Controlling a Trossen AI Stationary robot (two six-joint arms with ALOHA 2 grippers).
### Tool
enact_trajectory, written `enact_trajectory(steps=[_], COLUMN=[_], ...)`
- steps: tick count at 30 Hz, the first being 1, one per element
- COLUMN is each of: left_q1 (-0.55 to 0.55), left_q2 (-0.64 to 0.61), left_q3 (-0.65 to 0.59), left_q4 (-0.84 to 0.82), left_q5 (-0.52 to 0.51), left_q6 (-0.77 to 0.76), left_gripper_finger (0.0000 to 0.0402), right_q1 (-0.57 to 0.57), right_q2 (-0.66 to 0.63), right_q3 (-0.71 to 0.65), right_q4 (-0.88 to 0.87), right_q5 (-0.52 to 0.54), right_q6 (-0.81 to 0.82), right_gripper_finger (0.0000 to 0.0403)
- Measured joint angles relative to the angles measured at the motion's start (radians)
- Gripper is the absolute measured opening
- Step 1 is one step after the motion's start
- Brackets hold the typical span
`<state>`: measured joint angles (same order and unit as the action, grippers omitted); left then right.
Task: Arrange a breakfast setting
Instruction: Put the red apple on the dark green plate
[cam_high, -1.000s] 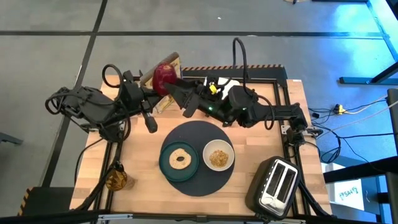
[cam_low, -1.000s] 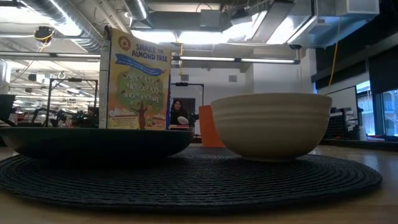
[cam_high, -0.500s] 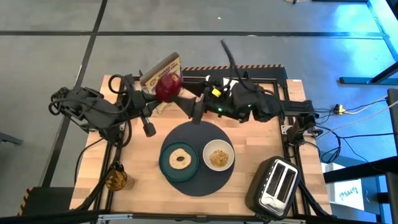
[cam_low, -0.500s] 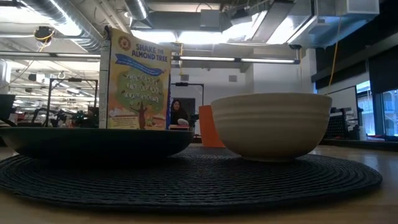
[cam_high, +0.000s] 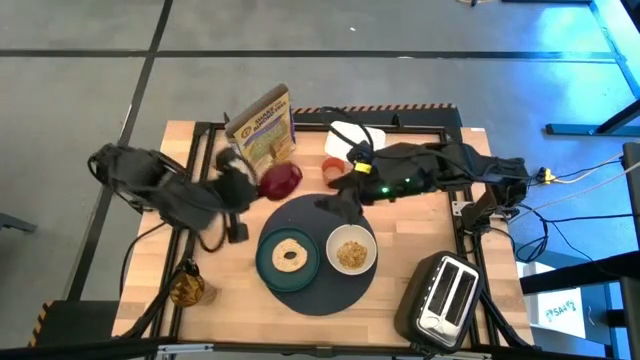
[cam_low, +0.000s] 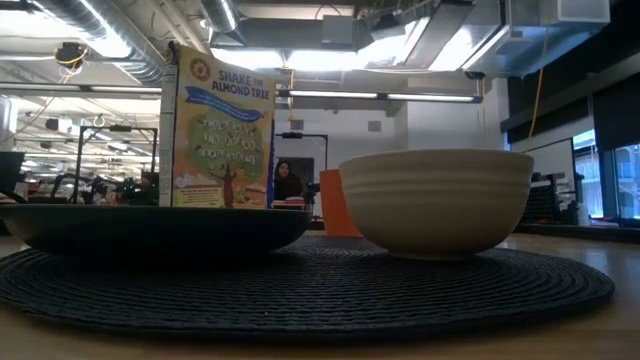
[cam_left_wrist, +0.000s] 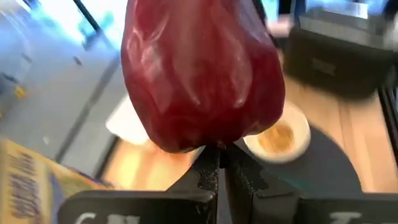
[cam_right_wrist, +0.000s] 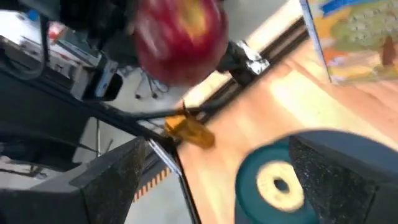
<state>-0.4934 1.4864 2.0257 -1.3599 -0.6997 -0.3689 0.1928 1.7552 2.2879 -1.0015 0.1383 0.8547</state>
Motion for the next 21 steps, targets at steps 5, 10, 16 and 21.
enact_trajectory(steps=[5, 10, 16, 21], left_q1=[0.001, 0.033, -0.017, -0.075], left_q2=[0.025, 0.041, 0.043, 0.043], left_q3=[-0.176, -0.410, -0.708, -0.882], left_q4=[-0.005, 0.125, 0.474, 0.687], left_q5=[0.187, 0.321, 0.525, 0.553], left_q6=[-0.055, -0.235, -0.409, -0.463], left_gripper_finger=[0.0003, 0.0003, 0.0003, 0.0003], right_q1=[-0.022, -0.052, -0.048, -0.048], right_q2=[-0.032, -0.076, -0.096, -0.099], right_q3=[-0.001, 0.000, -0.001, 0.000], right_q4=[-0.084, -0.149, -0.323, -0.425], right_q5=[0.002, -0.018, -0.016, 0.000], right_q6=[-0.028, -0.049, -0.080, -0.140], right_gripper_finger=[0.0379, 0.0379, 0.0379, 0.0379])
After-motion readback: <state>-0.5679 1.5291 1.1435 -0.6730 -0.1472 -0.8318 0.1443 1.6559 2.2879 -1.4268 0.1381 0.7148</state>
